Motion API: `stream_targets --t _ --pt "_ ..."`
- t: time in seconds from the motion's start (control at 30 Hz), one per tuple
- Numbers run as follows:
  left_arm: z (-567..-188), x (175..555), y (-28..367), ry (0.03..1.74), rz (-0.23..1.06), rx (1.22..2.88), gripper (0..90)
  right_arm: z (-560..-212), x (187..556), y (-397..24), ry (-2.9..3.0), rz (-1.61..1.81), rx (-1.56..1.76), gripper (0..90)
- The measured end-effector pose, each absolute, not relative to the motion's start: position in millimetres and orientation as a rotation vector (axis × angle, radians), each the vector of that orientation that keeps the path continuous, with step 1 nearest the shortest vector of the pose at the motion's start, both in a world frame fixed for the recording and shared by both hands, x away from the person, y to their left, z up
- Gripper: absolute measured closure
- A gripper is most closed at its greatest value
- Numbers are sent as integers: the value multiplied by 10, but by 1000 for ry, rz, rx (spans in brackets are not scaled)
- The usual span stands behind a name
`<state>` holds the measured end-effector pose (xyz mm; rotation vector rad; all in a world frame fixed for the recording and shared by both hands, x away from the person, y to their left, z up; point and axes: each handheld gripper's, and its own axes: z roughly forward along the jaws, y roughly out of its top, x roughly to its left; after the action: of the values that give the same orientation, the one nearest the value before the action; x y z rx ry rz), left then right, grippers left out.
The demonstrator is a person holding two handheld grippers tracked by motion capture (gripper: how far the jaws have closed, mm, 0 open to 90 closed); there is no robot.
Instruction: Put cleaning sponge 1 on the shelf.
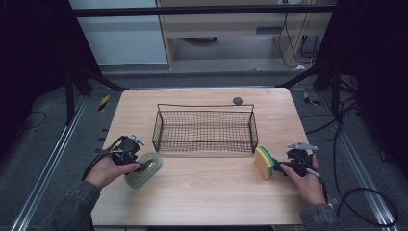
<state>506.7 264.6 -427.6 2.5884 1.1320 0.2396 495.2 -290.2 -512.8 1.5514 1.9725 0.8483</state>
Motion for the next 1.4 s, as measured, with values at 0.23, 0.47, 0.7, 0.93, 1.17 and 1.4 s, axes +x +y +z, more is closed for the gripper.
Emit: stream_targets --t 0.23,0.47,0.7,0.93,1.17,1.4 --pt "-4309 5081 2612 1143 226 2590 485 -5128 4950 -2902 1976 849 1548 14" --pt "-4334 5091 2604 1135 223 2602 570 -5127 4950 -2900 1976 853 1548 13" --pt "-4315 5084 2615 1112 237 2606 706 -5127 4949 -2900 1976 853 1548 13" --pt "-4075 4975 2658 1000 297 2631 707 -5129 4951 -2901 1976 851 1546 14" --pt "-3663 4805 2653 741 397 2702 707 -5128 4950 -2901 1977 853 1548 13" --pt "-3360 4790 2598 608 494 2704 708 -5127 4950 -2901 1977 851 1547 13"
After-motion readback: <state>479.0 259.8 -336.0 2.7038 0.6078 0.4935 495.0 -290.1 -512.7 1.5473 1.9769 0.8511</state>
